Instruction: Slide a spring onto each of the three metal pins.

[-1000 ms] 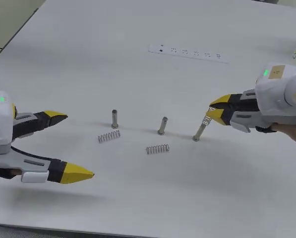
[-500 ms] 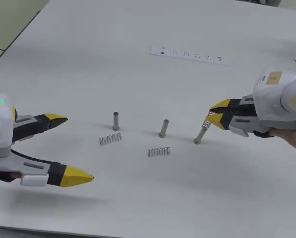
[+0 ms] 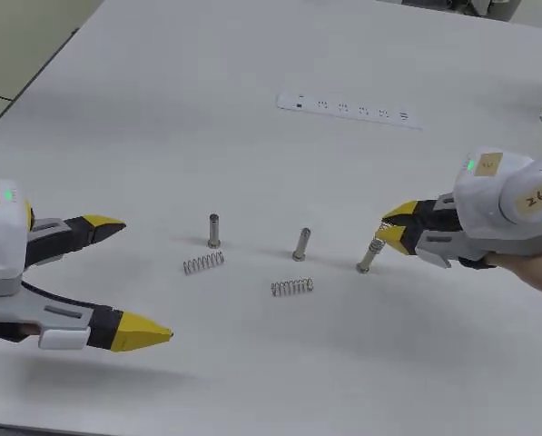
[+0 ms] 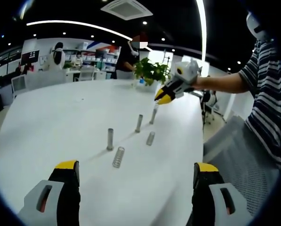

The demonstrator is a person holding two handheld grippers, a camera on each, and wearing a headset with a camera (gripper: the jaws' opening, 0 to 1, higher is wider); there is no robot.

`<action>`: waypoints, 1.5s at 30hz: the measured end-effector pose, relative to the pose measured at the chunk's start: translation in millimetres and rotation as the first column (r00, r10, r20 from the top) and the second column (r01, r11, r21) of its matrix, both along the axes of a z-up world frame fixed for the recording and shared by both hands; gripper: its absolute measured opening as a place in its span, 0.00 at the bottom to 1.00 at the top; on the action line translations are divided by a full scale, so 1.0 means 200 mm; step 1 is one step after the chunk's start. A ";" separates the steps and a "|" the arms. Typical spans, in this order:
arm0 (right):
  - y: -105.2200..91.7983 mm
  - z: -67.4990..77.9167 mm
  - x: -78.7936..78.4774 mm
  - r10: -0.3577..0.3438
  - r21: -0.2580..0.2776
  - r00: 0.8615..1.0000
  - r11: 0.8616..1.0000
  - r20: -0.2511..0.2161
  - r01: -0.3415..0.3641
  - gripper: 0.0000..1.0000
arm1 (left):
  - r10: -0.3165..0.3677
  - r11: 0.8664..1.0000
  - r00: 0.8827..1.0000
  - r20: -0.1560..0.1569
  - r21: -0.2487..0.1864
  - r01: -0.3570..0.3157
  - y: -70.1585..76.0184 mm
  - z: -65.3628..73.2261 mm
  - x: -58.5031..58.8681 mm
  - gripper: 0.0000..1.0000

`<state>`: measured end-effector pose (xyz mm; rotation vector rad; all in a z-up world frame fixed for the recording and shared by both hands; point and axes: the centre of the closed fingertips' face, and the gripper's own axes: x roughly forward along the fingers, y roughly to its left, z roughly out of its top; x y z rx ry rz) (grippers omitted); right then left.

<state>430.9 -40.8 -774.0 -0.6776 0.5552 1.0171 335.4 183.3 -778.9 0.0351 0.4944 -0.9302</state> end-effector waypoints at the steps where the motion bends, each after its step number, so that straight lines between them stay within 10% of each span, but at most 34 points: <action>1: 0.00 -0.01 0.00 0.000 -0.002 1.000 1.000 -0.003 0.000 0.07 | -0.001 1.000 1.000 -0.001 0.000 0.001 0.00 0.00 0.00 0.98; 30: -0.02 -0.22 -0.01 -0.030 -0.054 0.999 0.998 -0.044 0.027 0.08 | 0.010 1.000 1.000 -0.007 0.008 -0.010 0.02 -0.02 0.00 0.97; 45: -0.01 -0.20 -0.01 -0.068 -0.002 0.996 0.998 -0.061 0.068 0.09 | 0.011 1.000 1.000 -0.006 0.004 -0.011 0.01 -0.01 0.00 0.97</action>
